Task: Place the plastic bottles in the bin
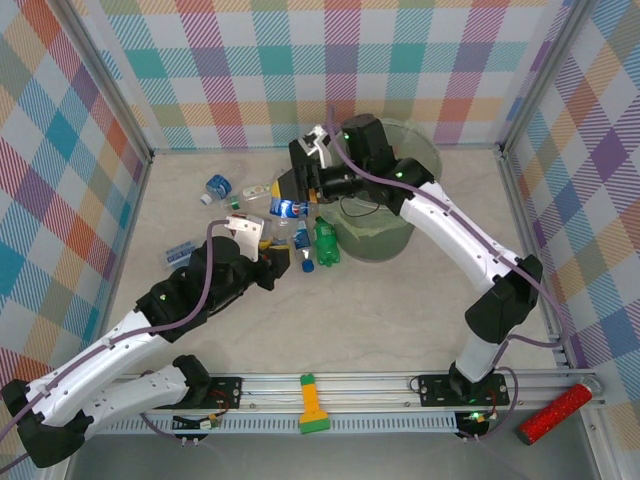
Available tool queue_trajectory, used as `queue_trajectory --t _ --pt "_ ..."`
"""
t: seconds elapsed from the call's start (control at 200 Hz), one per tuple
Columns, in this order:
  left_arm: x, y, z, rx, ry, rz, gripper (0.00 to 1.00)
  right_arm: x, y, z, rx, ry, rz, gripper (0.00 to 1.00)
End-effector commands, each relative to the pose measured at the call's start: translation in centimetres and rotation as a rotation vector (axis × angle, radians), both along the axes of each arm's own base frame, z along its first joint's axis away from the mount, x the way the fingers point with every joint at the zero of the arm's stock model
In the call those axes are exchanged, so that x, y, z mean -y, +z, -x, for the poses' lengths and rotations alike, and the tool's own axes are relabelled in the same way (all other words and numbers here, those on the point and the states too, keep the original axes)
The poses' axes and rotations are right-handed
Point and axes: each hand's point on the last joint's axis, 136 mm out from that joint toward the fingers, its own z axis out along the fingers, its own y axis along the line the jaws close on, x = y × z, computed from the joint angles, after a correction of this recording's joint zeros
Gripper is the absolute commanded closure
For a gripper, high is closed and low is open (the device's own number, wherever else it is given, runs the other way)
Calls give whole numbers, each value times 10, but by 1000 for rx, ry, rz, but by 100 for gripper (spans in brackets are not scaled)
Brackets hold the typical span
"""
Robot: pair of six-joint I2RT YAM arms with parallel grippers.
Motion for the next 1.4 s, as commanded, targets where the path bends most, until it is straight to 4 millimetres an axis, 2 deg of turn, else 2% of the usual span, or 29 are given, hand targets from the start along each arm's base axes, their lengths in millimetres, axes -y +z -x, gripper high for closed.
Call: queue_trajectory --t 0.0,0.15,0.23,0.36,0.42,0.485,0.59,0.72,0.925,1.135,1.255,1.395 --pt "7 13 4 29 -41 15 71 -4 8 8 4 39 -14 20" --pt "6 11 4 22 -38 8 69 -3 10 6 28 27 -5 37" --pt "5 10 3 21 -33 3 66 0 13 3 54 1 1 38" --pt "2 11 3 21 -19 -4 52 5 20 0 91 -36 -5 40" --pt "0 11 2 23 -9 -4 40 10 25 -2 112 -60 -6 41" --pt "-3 14 3 28 5 4 22 17 32 -6 131 -95 -9 42" --pt "-10 19 4 41 27 24 1 30 45 -14 158 -149 -24 42" --pt "-20 25 7 59 58 46 0 54 62 -25 215 -247 -26 42" --pt "-29 24 10 58 82 62 0 111 85 -54 358 -486 15 41" --pt "-32 21 11 58 95 82 0 164 85 -88 539 -752 193 41" --pt "-32 20 11 55 99 84 0 179 80 -108 634 -846 268 41" --pt "-34 19 10 54 110 87 0 177 72 -123 721 -860 294 39"
